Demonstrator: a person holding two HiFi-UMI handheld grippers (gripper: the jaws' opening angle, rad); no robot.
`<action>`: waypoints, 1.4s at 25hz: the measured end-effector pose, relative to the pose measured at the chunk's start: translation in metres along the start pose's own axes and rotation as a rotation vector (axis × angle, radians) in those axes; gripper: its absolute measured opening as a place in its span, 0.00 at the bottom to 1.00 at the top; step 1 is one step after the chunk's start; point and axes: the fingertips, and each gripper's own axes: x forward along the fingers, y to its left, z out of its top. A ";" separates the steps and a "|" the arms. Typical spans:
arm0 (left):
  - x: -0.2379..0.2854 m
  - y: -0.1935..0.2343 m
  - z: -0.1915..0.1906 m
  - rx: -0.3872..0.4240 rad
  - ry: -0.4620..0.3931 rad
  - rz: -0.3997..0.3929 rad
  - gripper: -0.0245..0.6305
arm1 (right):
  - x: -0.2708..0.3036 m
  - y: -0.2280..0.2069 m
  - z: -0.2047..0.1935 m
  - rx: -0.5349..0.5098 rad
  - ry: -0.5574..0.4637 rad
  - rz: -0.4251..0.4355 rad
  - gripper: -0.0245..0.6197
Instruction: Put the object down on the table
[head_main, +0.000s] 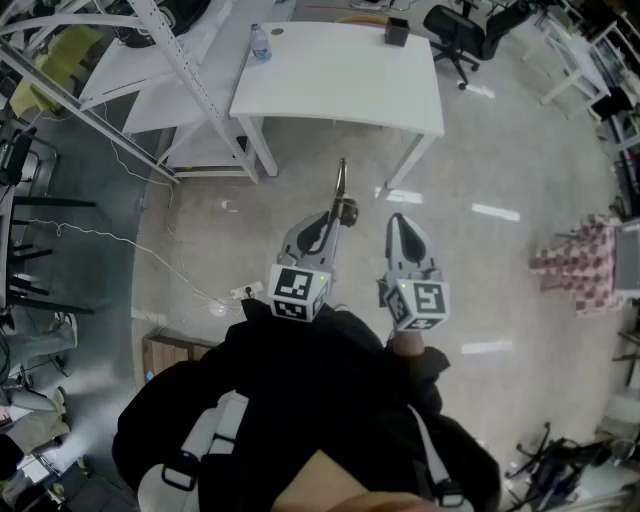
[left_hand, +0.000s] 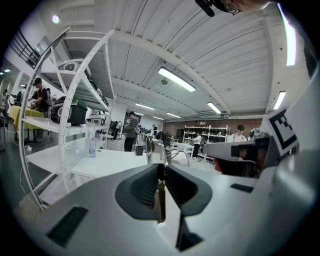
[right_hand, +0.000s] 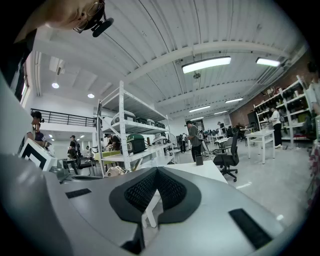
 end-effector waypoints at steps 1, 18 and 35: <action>0.000 0.003 0.001 0.002 -0.001 0.000 0.10 | 0.002 0.001 -0.002 -0.014 -0.002 0.002 0.03; 0.000 0.063 0.007 -0.003 -0.020 -0.028 0.10 | 0.042 0.025 -0.011 -0.016 -0.009 -0.039 0.03; 0.042 0.104 0.011 -0.016 -0.028 -0.024 0.10 | 0.091 0.021 -0.012 -0.036 -0.012 -0.058 0.03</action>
